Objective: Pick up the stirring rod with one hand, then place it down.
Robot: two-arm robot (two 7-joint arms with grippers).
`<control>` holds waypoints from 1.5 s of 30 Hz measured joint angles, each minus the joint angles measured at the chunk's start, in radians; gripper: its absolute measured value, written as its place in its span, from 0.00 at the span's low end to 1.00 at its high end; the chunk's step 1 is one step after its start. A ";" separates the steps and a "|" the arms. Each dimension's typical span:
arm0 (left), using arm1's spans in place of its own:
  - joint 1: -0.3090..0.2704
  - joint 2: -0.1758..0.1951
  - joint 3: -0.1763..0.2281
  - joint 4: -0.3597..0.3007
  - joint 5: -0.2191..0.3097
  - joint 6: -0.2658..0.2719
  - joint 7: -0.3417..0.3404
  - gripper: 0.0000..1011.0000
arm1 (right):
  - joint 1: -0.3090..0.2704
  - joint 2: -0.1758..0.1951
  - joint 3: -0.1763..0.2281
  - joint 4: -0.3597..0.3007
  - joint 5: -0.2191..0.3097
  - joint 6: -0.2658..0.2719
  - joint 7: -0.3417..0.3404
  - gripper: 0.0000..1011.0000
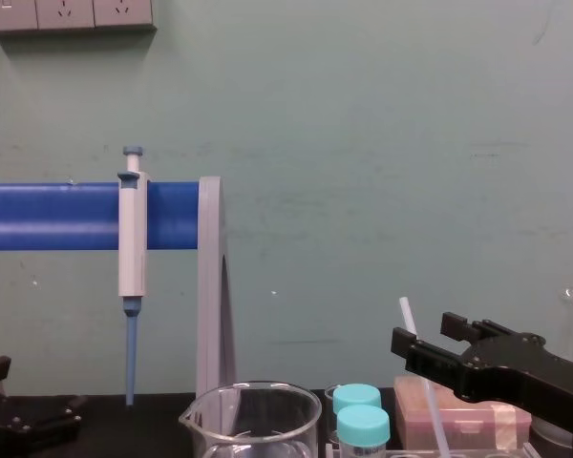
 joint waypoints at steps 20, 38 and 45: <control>0.000 0.000 0.000 0.000 0.000 0.000 0.000 0.99 | -0.090 0.046 0.182 -0.073 -0.074 0.041 -0.231 0.99; 0.000 0.000 0.000 0.000 0.000 0.000 0.000 0.99 | -0.088 0.040 0.193 -0.036 -0.098 0.061 -0.255 0.99; 0.000 0.000 0.000 0.000 0.000 0.000 0.000 0.99 | -0.089 0.040 0.192 -0.039 -0.096 0.058 -0.254 0.99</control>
